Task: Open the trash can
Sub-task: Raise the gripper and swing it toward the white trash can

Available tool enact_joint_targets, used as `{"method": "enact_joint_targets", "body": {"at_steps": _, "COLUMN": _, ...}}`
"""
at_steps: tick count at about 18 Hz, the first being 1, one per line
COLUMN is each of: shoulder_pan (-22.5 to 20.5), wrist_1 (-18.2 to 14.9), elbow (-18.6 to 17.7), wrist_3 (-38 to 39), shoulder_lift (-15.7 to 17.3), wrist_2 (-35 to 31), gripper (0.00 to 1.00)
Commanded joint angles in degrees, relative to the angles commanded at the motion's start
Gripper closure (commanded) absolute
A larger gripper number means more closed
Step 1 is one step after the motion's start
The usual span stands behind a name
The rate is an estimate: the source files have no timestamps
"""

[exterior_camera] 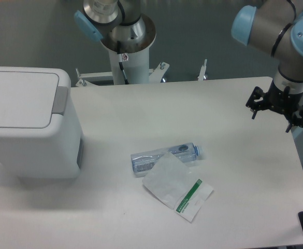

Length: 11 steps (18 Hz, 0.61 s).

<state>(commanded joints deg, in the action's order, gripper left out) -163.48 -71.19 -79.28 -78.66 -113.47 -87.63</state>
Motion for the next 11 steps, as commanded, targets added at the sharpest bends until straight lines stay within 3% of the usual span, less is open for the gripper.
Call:
{"method": "enact_joint_targets", "body": {"at_steps": 7, "shoulder_pan": 0.44, "wrist_1": -0.35, "elbow": -2.1, "wrist_3": 0.35, "shoulder_lift": 0.88, "wrist_2": 2.01, "gripper": 0.0}}
{"method": "enact_joint_targets", "body": {"at_steps": 11, "shoulder_pan": 0.61, "wrist_1": -0.26, "elbow": -5.35, "wrist_3": 8.25, "shoulder_lift": 3.07, "wrist_2": 3.34, "gripper": 0.0}}
